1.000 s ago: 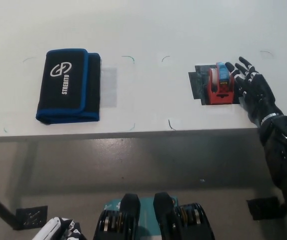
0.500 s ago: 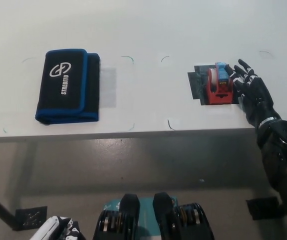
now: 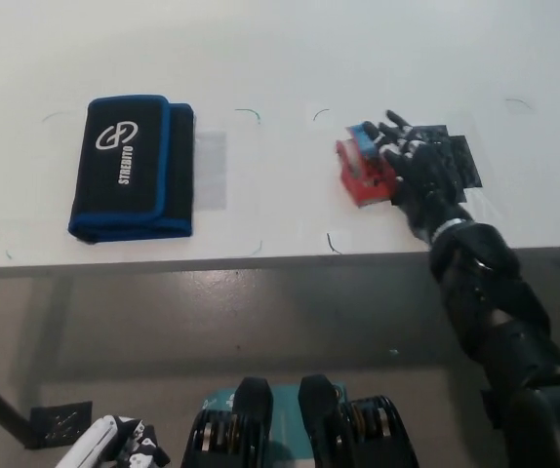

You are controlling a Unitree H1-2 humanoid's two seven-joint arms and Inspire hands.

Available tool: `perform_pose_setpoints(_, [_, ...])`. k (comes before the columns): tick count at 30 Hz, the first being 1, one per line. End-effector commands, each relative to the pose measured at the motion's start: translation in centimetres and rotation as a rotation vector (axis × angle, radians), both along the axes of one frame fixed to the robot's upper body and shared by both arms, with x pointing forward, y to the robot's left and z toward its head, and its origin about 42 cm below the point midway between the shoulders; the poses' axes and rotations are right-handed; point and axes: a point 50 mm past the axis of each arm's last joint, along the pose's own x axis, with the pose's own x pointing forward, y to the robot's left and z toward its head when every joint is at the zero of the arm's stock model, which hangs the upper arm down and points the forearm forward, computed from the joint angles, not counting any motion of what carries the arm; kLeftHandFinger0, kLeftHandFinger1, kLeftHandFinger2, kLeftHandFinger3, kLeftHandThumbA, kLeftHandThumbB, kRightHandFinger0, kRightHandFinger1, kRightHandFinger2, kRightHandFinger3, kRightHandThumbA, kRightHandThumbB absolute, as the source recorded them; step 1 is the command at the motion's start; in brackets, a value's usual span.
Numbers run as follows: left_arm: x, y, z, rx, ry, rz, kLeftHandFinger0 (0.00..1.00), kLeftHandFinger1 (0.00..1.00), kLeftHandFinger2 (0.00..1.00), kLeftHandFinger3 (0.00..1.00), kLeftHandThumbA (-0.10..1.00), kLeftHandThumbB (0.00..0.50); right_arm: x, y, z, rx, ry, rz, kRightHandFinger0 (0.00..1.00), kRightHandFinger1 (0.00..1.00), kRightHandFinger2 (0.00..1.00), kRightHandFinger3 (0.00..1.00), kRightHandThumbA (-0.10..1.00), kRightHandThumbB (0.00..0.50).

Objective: Use the right hand to move the tape on the right hand side to the notebook on the left hand side

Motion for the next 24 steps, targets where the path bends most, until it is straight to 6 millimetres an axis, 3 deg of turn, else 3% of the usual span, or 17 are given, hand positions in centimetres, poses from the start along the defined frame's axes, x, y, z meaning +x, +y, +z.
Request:
perform_pose_setpoints(1, [0.2,0.0,1.2,0.002,-0.039,-0.025,0.33,0.35,0.45,0.55,0.42,0.031,1.5,2.0,3.9,0.0,-0.107,0.047,1.0,1.0,1.0,1.0,1.0,0.494])
perform_pose_setpoints(9, [0.4,0.0,1.3,0.013,-0.041,-0.03,0.35,0.38,0.45,0.56,0.43,0.032,1.1,3.8,3.3,0.022,-0.075,0.048,1.0,1.0,1.0,1.0,1.0,0.498])
perform_pose_setpoints(16, [0.4,-0.1,1.7,0.014,-0.039,-0.033,0.36,0.39,0.45,0.57,0.42,0.026,0.5,5.4,2.4,0.065,-0.061,0.069,1.0,1.0,1.0,1.0,1.0,0.467])
perform_pose_setpoints(23, [0.5,0.1,1.8,0.023,-0.047,-0.04,0.36,0.39,0.47,0.57,0.4,0.019,-0.2,7.5,1.7,0.083,-0.035,0.093,1.0,1.0,1.0,1.0,1.0,0.391])
perform_pose_setpoints(24, [0.6,0.0,1.8,0.029,-0.054,-0.048,0.36,0.4,0.47,0.57,0.41,0.011,-0.3,8.2,1.8,0.087,-0.033,0.107,1.0,1.0,1.0,1.0,1.0,0.411])
